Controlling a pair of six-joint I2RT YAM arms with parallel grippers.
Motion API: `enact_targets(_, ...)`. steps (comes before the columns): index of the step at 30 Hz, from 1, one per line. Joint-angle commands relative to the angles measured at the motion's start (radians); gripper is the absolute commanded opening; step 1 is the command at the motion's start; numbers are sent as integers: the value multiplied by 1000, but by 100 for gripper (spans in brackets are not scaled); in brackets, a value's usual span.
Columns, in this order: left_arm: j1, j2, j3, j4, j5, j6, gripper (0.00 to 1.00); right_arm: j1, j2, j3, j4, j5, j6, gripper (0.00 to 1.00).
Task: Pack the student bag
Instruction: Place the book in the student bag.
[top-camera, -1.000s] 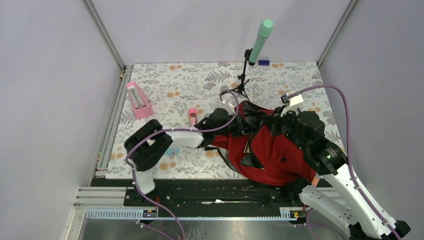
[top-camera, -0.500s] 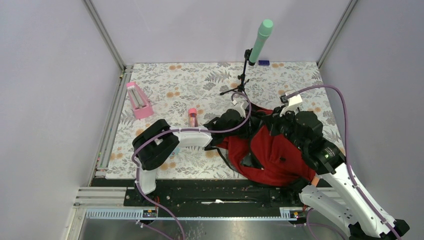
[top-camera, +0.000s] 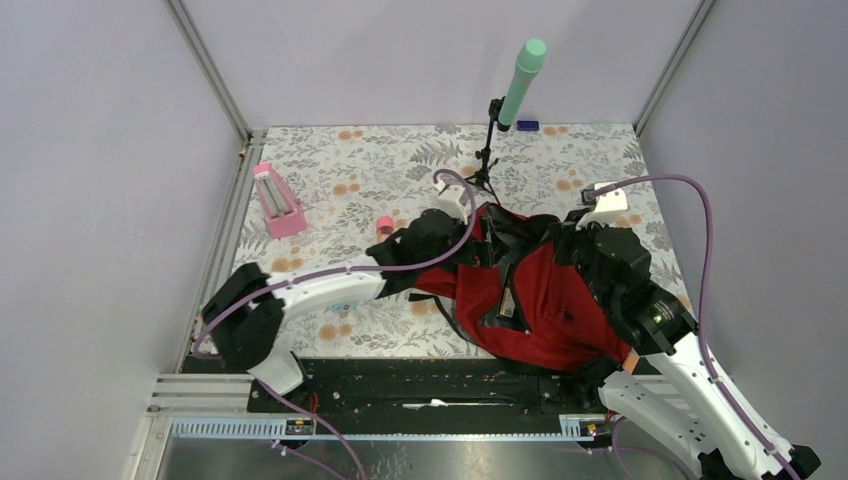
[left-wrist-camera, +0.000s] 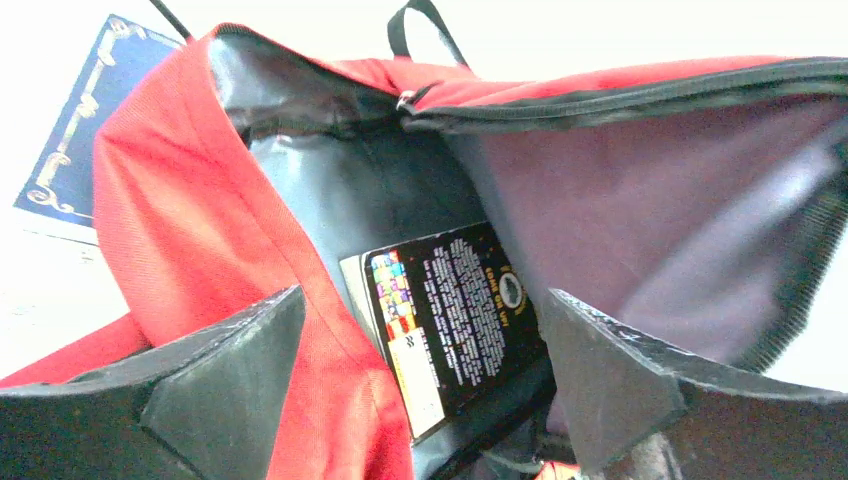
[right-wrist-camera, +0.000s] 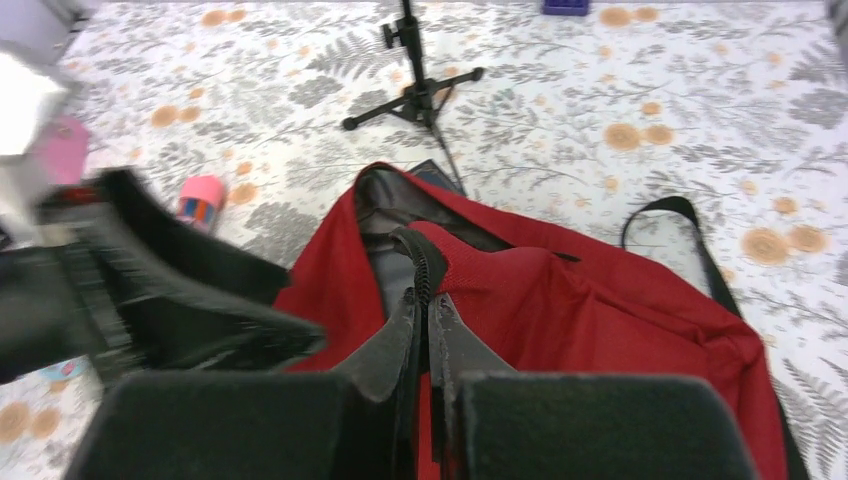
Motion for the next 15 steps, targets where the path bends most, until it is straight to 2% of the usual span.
enact_targets(1, 4, -151, -58, 6, -97, 48, 93, -3, 29, 88, 56, 214, -54, 0)
enact_targets(4, 30, -230, -99, -23, -100, 52, 98, -3, 66, 160, 48, 336, -116, 0)
enact_targets(7, 88, -265, -105, -79, -57, 52, 99, -3, 117, 238, 51, 525, -169, 0)
enact_targets(15, 203, -304, -87, -190, 14, 95, 99, -5, 194, 425, 76, 655, -299, 0)
